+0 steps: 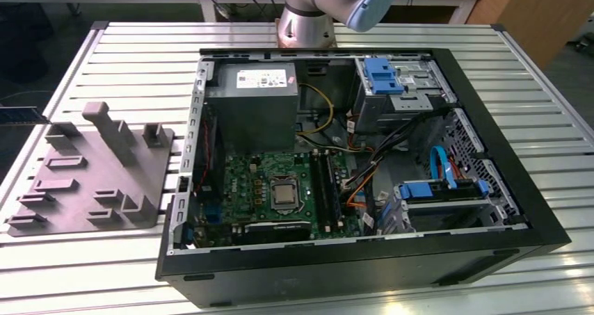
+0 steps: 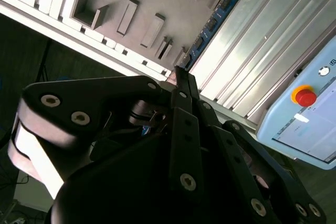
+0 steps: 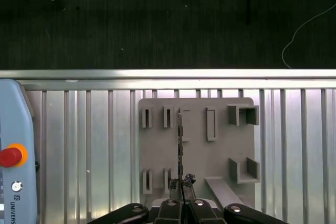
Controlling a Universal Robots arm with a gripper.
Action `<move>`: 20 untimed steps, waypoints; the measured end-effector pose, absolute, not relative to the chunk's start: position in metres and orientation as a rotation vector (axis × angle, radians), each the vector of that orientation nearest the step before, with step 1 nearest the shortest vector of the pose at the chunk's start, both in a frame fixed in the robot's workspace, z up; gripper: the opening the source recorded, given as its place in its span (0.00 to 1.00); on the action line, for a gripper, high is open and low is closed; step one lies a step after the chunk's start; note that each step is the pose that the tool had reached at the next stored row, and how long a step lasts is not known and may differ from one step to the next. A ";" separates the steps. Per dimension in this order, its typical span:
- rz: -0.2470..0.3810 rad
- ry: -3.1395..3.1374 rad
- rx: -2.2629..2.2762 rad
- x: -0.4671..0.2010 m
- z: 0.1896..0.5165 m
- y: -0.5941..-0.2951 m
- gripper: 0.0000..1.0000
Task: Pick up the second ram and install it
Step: 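Pick up the second ram and move it above second insertion slot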
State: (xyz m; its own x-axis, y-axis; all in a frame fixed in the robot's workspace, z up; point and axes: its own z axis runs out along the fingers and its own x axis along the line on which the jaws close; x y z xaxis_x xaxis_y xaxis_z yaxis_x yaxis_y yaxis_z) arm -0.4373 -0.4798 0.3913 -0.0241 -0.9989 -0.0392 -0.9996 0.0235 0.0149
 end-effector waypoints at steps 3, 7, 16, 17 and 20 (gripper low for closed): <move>0.059 2.235 -2.182 -0.437 0.391 -0.480 0.11; 0.059 2.235 -2.182 -0.435 0.391 -0.480 0.11; 0.059 2.235 -2.182 -0.424 0.391 -0.480 0.11; 0.059 2.235 -2.182 -0.422 0.391 -0.480 0.11; 0.059 2.235 -2.181 -0.419 0.391 -0.480 0.11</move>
State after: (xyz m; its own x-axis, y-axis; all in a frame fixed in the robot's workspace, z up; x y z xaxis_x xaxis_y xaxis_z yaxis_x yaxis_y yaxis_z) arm -0.4189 -0.4798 0.3913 -0.0246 -0.9989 -0.0392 -0.9996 0.0241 0.0149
